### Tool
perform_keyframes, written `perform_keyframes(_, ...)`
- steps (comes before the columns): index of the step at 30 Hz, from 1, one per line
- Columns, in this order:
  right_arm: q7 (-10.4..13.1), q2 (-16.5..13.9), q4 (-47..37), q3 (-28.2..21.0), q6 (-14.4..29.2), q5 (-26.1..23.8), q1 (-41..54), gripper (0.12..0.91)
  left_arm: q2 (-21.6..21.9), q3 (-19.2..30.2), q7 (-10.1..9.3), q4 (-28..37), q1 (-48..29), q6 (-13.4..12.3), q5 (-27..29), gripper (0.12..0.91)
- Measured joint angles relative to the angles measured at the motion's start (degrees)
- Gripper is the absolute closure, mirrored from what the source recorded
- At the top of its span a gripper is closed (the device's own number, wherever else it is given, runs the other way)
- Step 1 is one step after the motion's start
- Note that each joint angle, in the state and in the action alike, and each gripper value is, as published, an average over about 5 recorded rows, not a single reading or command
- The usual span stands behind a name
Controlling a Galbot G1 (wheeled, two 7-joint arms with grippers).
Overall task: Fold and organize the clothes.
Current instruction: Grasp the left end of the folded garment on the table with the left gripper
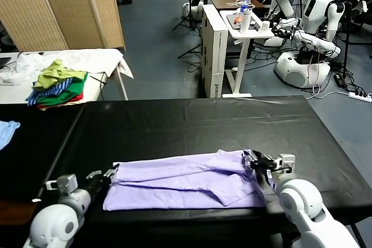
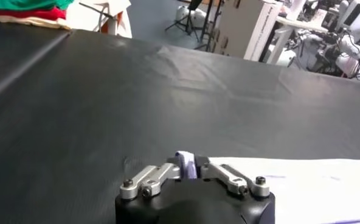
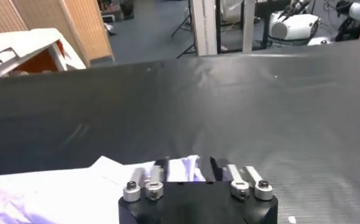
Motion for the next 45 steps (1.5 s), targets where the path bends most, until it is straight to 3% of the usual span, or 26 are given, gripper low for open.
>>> perform_keyframes(2, -0.1, -0.4, 0.9, 0.8, -0.1, 0.2, -0.6, 0.125, -0.5, -0.8, -0.07, -0.9, 1.0, -0.1, 0.1, 0.153)
perform_keyframes(5, -0.1, -0.8, 1.8, 1.5, -0.3, 0.2, -1.2, 0.119, -1.8, -1.6, -0.03, -2.2, 2.6, -0.4, 1.0, 0.127)
perform_keyframes(15, -0.1, -1.4, 3.0, 2.1, -0.4, 0.5, -1.9, 0.118, -8.7, -2.0, 1.07, -4.8, 5.7, -1.4, 4.9, 0.123)
perform_keyframes(27, -0.3, -1.3, 2.7, 1.9, -0.2, 0.4, -1.7, 0.118, -13.4, -1.7, 2.00, -4.1, 6.9, -2.4, 7.4, 0.143)
perform_keyframes(33, -0.5, -1.2, 2.5, 1.8, -0.1, 0.2, -1.6, 0.118, -14.6, -1.5, 2.16, -4.2, 7.2, -2.8, 7.6, 0.307)
perform_keyframes(41, -0.7, -1.0, 2.4, 1.8, 0.0, -0.2, -1.7, 0.118, -15.7, -1.4, 1.91, -4.0, 7.2, -2.5, 6.6, 0.734)
perform_keyframes(45, -0.7, -0.9, 2.5, 1.8, 0.0, -0.2, -1.8, 0.118, -16.0, -1.4, 1.90, -3.9, 7.2, -2.4, 6.7, 0.835)
